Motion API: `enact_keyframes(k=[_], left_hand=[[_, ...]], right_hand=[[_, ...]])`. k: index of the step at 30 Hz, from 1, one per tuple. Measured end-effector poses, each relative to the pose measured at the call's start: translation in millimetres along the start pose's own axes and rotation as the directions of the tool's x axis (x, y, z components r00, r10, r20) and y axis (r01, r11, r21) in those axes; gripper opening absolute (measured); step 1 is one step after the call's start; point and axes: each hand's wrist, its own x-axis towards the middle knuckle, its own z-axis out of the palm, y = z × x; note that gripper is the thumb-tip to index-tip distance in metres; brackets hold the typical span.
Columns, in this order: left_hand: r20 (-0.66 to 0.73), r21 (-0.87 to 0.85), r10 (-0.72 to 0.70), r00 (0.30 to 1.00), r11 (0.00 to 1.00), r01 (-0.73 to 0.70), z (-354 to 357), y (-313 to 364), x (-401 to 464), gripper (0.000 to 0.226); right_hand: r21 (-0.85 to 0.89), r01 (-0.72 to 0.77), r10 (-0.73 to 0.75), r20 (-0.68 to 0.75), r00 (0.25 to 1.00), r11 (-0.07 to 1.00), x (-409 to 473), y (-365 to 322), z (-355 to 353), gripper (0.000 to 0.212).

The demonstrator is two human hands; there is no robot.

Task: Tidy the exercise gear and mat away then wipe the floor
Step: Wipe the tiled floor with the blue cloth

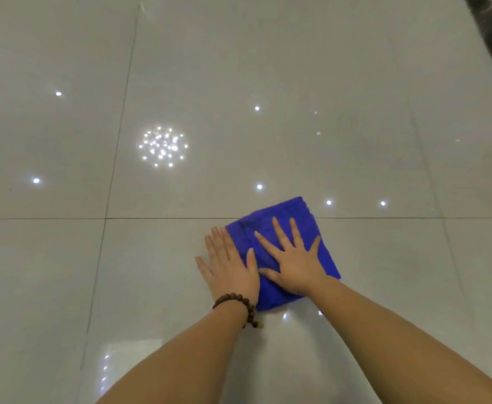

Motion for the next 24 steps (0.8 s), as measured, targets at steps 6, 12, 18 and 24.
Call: enact_keyframes(k=[6, 12, 18, 24], left_hand=[[-0.128, 0.172, -0.019, 0.992, 0.984, 0.041, 33.5, 7.0, -1.1, 0.088], [-0.190, 0.233, -0.026, 0.981, 0.970, 0.071, 45.2, 9.4, -2.0, 0.090], [-0.208, 0.291, -0.021, 0.978, 0.953, 0.083, 46.8, 12.6, 1.1, 0.091], [-0.260, 0.273, -0.006, 0.966, 0.959, 0.079, 52.1, 9.3, 1.1, 0.092]], right_hand=[[0.348, -0.546, 0.628, -0.193, 0.754, 0.762, -33.0, 168.4, 18.4, 0.070], [0.544, -0.710, 0.865, -0.059, 0.499, 0.447, 15.4, 196.2, -18.8, 0.073], [-0.096, 0.112, -0.133, -0.249, 0.959, 0.989, 89.9, -32.0, -22.0, 0.066], [0.046, -0.067, 0.081, -0.433, 0.898, 0.997, 111.1, 143.2, -51.9, 0.061]])
